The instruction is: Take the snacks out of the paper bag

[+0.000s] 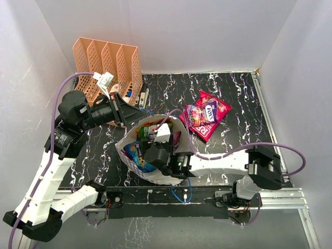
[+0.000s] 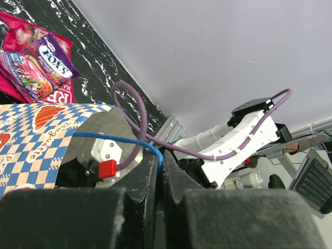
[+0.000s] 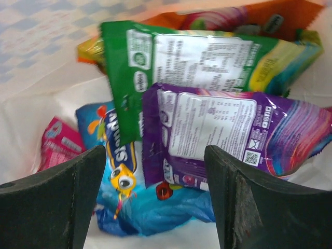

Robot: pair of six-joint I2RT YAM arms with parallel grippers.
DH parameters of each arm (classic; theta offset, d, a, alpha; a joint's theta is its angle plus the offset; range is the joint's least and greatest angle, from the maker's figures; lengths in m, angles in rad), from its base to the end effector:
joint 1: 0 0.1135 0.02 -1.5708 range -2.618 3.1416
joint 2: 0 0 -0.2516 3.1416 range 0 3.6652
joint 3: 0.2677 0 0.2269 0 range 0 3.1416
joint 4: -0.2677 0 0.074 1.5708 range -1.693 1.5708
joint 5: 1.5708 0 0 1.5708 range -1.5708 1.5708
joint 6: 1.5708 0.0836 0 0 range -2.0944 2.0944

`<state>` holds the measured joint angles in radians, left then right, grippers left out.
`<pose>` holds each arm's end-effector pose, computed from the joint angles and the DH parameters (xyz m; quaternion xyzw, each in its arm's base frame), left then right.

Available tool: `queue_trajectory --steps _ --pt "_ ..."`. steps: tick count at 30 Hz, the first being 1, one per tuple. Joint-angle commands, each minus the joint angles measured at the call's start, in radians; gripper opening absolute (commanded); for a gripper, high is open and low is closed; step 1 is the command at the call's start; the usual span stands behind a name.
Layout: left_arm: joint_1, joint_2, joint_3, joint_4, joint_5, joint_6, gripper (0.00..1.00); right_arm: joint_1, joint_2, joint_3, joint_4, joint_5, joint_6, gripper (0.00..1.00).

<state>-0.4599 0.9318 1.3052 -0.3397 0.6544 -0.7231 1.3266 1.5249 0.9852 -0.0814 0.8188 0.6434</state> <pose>0.1495 -0.1308 0.4559 0.1427 0.6828 -0.5651 0.4405 0.1399 0.3090 0.2276 -0.1018 0.8297 0.1538 0.5269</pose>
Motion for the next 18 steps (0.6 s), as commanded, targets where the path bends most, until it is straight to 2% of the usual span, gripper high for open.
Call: queue_trajectory --steps 1,8,14,15,17,18 --pt "-0.002 -0.043 0.022 0.054 0.038 -0.019 0.00 -0.003 0.072 0.091 -0.048 0.234 0.243 0.79" --pt "-0.002 -0.039 0.015 0.062 0.044 -0.026 0.00 -0.003 0.205 0.198 -0.161 0.308 0.322 0.82" --pt "-0.001 -0.042 0.012 0.073 0.046 -0.032 0.00 -0.005 0.294 0.270 -0.386 0.399 0.546 0.78" --pt "-0.002 -0.042 0.009 0.073 0.044 -0.032 0.00 -0.006 0.307 0.286 -0.420 0.409 0.575 0.76" --pt "-0.001 -0.044 0.004 0.075 0.045 -0.036 0.00 -0.010 0.332 0.329 -0.509 0.417 0.645 0.63" --pt "-0.002 -0.045 0.003 0.077 0.043 -0.038 0.00 -0.012 0.341 0.348 -0.563 0.418 0.675 0.53"
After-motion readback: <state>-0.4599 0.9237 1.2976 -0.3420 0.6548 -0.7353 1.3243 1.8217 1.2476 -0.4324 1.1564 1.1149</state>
